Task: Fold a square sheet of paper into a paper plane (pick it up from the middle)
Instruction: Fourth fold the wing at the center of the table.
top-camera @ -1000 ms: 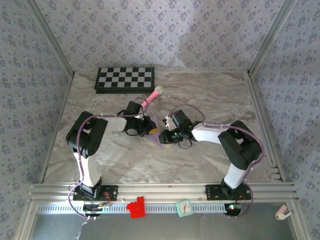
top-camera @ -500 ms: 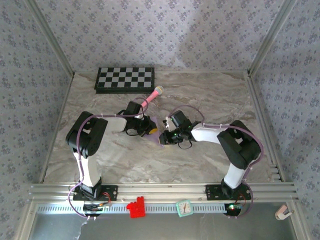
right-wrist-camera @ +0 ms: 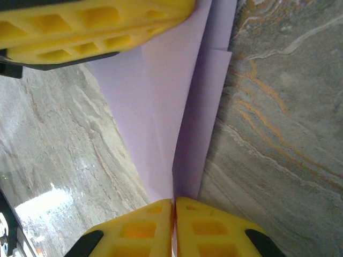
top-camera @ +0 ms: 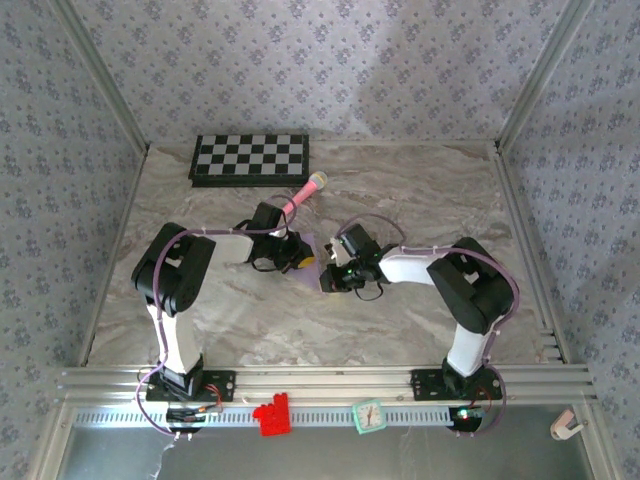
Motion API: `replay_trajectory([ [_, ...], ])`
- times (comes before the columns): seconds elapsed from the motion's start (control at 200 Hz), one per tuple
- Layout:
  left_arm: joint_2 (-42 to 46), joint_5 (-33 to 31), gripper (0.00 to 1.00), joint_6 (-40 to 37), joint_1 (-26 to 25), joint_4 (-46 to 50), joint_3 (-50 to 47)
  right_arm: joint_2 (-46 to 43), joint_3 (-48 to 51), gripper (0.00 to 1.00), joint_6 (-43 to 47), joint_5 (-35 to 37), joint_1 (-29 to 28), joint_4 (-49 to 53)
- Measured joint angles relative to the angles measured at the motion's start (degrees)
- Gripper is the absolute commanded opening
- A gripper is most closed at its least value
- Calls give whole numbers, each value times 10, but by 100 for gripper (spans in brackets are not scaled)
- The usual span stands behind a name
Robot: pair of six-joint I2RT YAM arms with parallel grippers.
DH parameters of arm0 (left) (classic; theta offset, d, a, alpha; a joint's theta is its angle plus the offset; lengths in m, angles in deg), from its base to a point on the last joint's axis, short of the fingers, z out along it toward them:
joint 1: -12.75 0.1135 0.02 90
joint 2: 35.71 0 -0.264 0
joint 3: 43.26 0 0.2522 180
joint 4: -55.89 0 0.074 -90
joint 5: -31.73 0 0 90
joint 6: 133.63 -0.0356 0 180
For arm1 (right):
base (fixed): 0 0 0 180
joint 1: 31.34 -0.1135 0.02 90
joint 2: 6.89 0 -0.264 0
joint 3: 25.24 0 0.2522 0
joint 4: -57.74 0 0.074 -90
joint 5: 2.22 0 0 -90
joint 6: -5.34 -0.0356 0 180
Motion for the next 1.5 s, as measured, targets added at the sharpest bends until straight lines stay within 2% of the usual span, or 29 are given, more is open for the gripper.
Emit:
replay_trajectory([
  [0.18,0,0,11,0,0,0,0,5,-5,10,0,-5,0,0],
  [0.58,0,0,10,0,0,0,0,-5,-5,18,0,-8,0,9],
  [1.114,0,0,10,0,0,3,0,-15,9,12,0,-8,0,20],
  [1.309,-4,0,10,0,0,5,0,-16,9,22,-1,-8,0,20],
  [1.499,-8,0,10,1,0,5,1,-50,22,23,-2,-2,10,21],
])
